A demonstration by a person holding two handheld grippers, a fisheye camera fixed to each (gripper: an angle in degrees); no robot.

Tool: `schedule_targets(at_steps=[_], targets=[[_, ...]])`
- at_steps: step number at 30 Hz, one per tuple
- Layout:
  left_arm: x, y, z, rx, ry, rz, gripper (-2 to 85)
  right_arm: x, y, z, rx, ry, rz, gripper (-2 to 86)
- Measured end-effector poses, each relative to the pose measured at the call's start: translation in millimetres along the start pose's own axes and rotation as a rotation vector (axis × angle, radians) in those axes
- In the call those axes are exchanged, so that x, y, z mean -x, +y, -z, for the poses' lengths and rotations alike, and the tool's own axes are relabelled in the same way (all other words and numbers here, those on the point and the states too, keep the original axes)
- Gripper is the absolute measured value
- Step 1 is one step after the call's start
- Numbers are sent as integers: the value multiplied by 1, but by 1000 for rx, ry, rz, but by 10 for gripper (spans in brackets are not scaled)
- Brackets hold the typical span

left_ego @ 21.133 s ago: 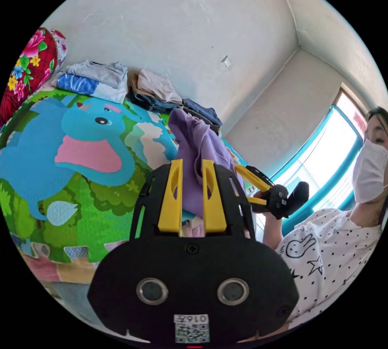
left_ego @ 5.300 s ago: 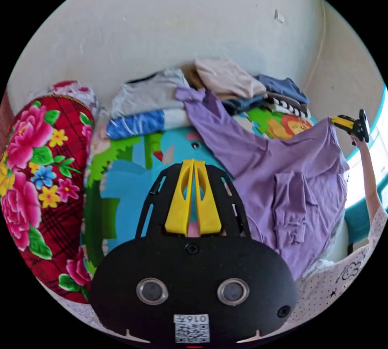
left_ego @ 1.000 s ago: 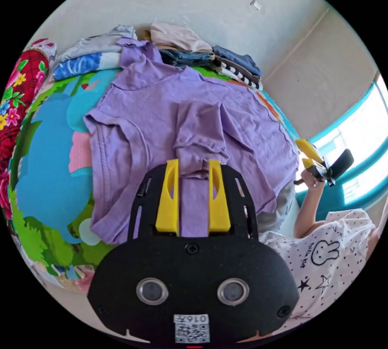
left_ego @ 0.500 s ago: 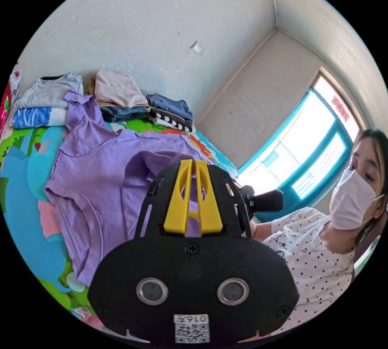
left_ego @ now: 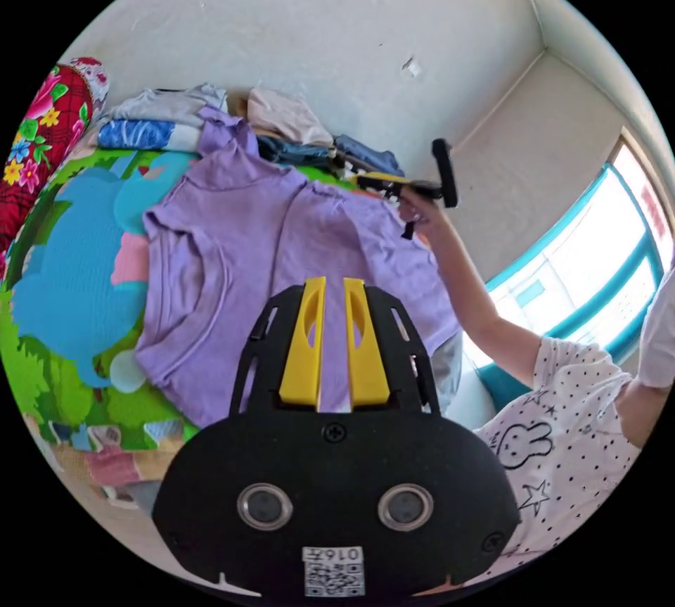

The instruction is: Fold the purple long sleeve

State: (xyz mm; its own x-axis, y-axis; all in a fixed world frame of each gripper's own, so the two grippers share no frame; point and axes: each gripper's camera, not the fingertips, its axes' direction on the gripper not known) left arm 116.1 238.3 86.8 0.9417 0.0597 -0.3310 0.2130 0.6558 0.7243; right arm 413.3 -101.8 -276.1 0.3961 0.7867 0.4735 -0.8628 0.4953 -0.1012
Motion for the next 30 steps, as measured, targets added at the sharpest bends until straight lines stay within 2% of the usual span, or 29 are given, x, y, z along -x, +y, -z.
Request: schedule_targets(at_steps=[2, 5, 9, 13, 15, 19, 21, 23, 24, 28, 30], targets=[[9, 21, -11, 103, -113, 21, 55, -32, 5, -17, 33, -132, -32, 83], [18, 35, -19, 170, -212, 46, 65, -57, -4, -64, 194, -194, -27, 85], [21, 42, -28, 202, -165, 44, 74, -98, -21, -119, 242, -264, -169, 96], [21, 48, -41, 233, -142, 14, 46, -143, -37, -157, 183, -435, -317, 21], [18, 50, -39, 219, -113, -16, 6, -153, -47, -156, 159, -446, -296, 11], [8, 50, -30, 208, -91, -130, -7, -173, -64, -122, -11, -494, -204, 0], [10, 50, -31, 226, -73, -157, -8, -180, -69, -129, 51, -460, -178, -2], [20, 52, -40, 267, -29, -144, -8, -179, -72, -175, 306, -340, -100, -3], [24, 51, -43, 274, -22, -129, -8, -179, -72, -183, 339, -320, -83, -3], [39, 56, -57, 281, 8, -65, 0, -208, -68, -160, 157, -410, -166, 6], [45, 59, -59, 279, 45, -54, 11, -215, -68, -154, 140, -416, -162, 18]])
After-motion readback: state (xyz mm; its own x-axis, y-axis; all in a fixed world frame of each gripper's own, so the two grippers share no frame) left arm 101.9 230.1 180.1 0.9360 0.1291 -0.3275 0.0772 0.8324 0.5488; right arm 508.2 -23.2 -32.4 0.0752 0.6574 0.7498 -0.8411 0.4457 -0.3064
